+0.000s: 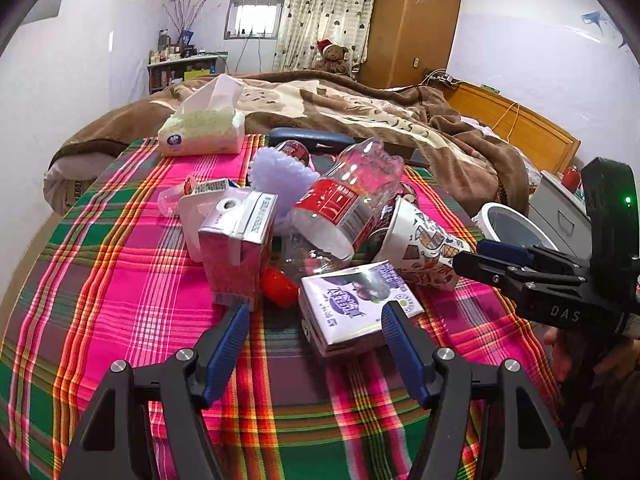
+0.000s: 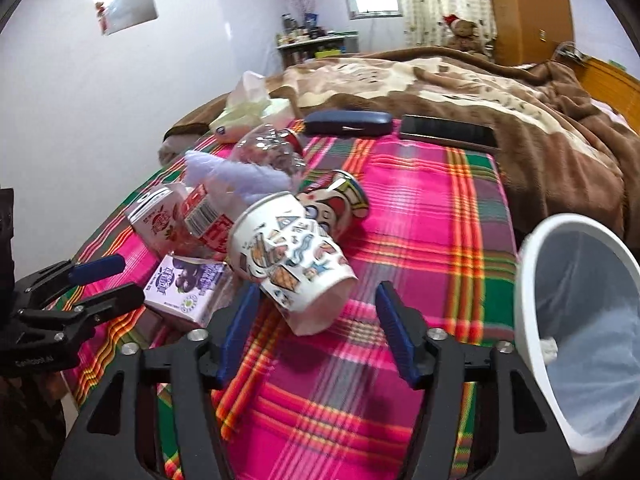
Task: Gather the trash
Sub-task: 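Move both tools back over the remaining trash on the cloth, then grasp the patterned paper cup with the right gripper while the left gripper grasps the purple juice carton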
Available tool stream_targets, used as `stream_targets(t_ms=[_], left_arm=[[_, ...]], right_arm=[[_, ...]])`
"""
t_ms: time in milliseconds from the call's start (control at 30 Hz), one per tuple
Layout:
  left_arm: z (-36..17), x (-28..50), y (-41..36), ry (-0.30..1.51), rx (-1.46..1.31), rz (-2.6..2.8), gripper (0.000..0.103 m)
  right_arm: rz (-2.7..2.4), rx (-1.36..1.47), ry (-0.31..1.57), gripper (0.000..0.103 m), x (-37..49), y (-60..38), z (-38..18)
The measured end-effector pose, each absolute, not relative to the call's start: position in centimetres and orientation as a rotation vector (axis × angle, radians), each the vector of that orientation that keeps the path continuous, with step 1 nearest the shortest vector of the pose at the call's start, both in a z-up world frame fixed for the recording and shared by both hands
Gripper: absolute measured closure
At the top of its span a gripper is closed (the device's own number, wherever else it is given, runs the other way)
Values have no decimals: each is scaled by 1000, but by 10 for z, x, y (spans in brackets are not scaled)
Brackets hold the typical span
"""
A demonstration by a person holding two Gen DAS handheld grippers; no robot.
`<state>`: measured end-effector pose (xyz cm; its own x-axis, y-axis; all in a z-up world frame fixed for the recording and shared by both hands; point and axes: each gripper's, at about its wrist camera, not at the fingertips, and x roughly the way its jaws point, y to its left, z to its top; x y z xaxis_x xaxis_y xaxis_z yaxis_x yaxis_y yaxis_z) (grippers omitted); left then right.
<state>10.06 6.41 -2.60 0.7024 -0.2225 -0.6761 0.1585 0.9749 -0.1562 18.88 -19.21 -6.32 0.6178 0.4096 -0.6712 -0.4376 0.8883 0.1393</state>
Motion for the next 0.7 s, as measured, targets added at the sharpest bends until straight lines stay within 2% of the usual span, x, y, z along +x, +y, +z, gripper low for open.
stream_targets(t_ms=[533,700], left_arm=[[-34,112,69,788,-118,-241,35],[-37,115,68,796,-125,-247,35]], right_arm=[[631,-20,865,37,212,-182,-76],[606,-26,844,40,203,-184,-71]])
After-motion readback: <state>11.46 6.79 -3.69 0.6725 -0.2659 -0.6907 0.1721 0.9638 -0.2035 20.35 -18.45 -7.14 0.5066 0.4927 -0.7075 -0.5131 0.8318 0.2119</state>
